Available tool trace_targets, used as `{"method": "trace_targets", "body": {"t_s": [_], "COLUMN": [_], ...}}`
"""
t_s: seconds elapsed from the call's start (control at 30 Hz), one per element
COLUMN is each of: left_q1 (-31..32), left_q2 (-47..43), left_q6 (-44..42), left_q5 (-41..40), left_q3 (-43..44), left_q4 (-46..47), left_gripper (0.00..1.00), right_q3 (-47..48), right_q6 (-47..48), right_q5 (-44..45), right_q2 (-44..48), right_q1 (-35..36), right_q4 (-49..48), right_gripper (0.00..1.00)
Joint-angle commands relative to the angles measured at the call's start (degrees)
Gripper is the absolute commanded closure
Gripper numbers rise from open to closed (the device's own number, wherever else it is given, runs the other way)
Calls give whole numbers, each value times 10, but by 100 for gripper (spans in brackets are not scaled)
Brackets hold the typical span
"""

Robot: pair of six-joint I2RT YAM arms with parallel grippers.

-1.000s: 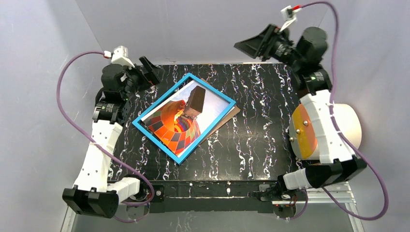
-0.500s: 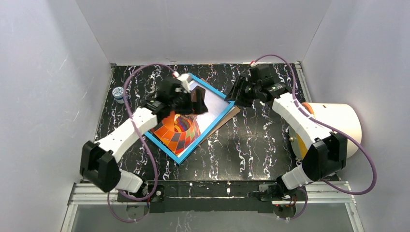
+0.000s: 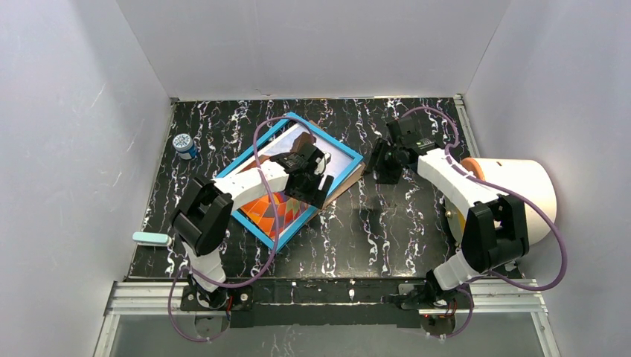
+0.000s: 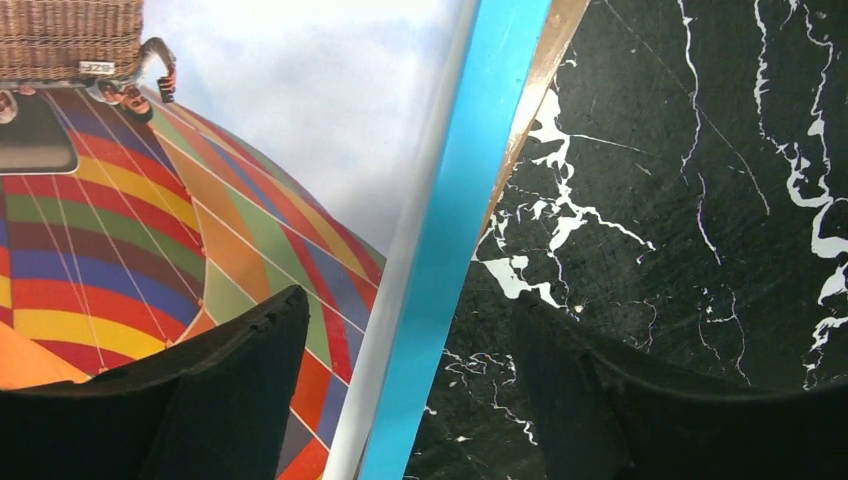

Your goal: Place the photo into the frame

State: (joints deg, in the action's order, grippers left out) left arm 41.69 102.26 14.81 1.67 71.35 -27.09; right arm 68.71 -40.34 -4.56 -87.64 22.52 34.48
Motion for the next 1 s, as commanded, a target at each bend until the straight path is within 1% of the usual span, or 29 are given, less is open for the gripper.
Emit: {"method": "trace_targets", "body": {"t_s": [0.0, 0.1, 0.27, 0.33, 0.4, 0.6, 0.67, 0.73, 0.83, 0.97], "left_q1": [1, 3, 14, 19, 23, 28, 28, 28, 28, 28], "left_q2": [5, 11, 23, 30, 34, 24, 16, 9, -2, -10], "left_q6": [-29, -32, -32, -34, -34, -29, -29, -31, -33, -32], "left_q5": [4, 20, 17, 8, -3, -32, -35, -38, -40, -29], "left_q3": [20, 21, 18, 19, 19, 33, 47, 62, 84, 120], "left_q4": [-14, -13, -7, -7, -8, -18, -27, -38, -53, -80], "left_gripper": [31, 38, 40, 44, 51, 77, 83, 91, 99, 100], "right_q3": [-31, -42, -45, -46, -49, -58, -59, -60, -63, -70], "right_q6": [-18, -22, -23, -24, -25, -27, -29, -33, -44, -70], "right_q5": [-25, -33, -38, -39, -41, -40, -43, -54, -84, -137], "right_q2": [12, 14, 11, 12, 15, 33, 41, 49, 61, 70], "right_q1": [-12, -12, -13, -13, -13, -12, -13, -12, -12, -11], "right_q4": [-25, -30, -24, -22, -21, -13, -11, -12, -26, -61], "right_gripper": [38, 38, 39, 39, 40, 41, 41, 41, 40, 38]}}
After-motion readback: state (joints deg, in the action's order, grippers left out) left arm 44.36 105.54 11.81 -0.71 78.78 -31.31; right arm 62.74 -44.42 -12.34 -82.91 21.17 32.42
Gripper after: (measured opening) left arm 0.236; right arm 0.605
